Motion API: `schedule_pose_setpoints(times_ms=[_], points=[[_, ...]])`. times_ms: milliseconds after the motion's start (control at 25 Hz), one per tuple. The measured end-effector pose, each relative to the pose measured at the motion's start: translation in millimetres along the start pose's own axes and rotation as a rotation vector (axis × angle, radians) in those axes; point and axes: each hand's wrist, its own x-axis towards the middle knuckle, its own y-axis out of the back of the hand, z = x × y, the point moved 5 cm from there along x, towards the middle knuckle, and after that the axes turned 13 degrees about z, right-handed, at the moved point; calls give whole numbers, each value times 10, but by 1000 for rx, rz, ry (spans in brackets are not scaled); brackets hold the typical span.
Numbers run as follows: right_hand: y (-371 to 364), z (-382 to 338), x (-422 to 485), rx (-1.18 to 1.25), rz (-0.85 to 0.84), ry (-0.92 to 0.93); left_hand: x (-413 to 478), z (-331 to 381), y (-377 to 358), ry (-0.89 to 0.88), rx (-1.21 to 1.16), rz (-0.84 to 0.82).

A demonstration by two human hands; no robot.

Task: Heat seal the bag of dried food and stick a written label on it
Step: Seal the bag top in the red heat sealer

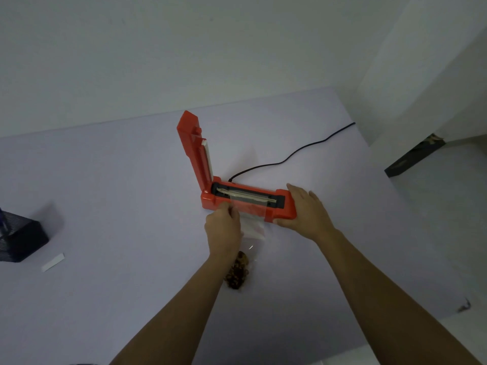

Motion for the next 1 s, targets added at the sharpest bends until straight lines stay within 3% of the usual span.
schedule_pose_setpoints(times_ms=[360, 1000], points=[[-35, 20, 13, -19, 16, 5, -17, 121, -7, -131, 2, -3], [-30, 34, -6, 5, 12, 5, -224, 348, 258, -163, -157, 73]])
